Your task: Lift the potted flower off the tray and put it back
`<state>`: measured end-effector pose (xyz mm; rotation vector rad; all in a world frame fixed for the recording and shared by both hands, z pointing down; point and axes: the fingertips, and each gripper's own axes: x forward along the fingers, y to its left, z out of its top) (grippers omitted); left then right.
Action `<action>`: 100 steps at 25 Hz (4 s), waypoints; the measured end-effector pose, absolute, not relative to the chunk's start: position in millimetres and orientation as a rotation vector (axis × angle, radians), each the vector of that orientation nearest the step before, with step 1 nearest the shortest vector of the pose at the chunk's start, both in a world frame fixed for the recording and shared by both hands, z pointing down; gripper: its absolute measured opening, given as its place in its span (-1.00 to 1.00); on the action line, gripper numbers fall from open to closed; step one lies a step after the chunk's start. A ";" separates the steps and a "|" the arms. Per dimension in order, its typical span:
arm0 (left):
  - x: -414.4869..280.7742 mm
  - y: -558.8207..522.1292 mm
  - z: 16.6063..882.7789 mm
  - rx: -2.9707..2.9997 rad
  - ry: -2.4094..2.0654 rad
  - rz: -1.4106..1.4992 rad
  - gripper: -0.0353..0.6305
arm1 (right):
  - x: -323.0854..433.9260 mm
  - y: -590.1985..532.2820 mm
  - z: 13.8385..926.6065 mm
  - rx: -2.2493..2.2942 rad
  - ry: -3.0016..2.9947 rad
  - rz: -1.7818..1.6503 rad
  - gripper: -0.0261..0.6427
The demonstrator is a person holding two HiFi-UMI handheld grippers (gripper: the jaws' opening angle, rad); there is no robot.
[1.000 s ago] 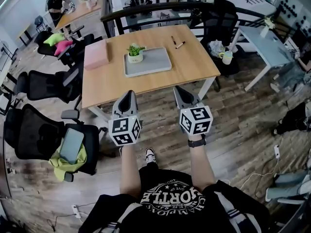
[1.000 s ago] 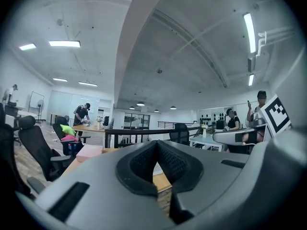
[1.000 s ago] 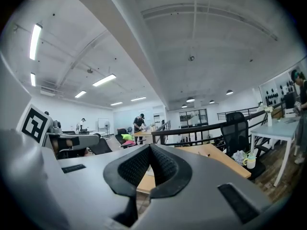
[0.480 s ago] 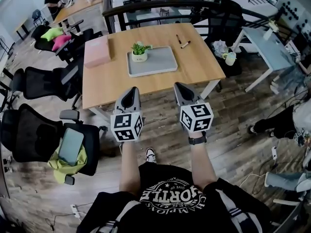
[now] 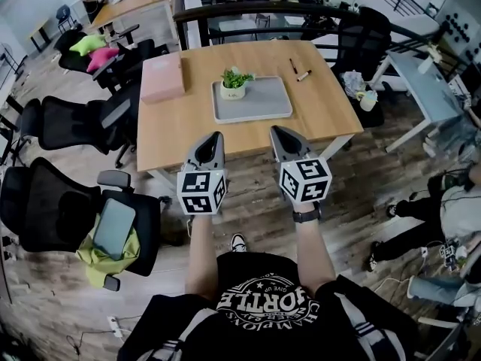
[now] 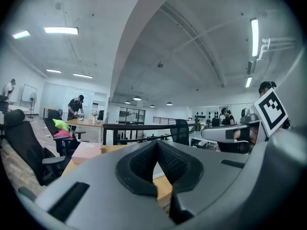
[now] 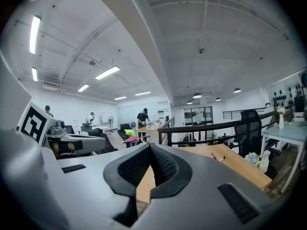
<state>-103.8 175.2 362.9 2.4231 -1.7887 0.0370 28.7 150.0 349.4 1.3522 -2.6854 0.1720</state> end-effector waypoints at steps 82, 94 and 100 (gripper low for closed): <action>-131.1 -137.6 402.0 2.267 -1.910 0.247 -0.83 | -24.3 -190.3 394.6 1.017 -2.755 0.359 -0.73; -135.6 -143.9 432.8 2.216 -1.894 0.294 -0.82 | -25.9 -201.0 428.3 0.988 -2.712 0.419 -0.71; -141.2 -153.1 455.5 2.194 -1.834 0.285 -0.82 | -32.7 -203.0 439.5 0.980 -2.678 0.411 -0.70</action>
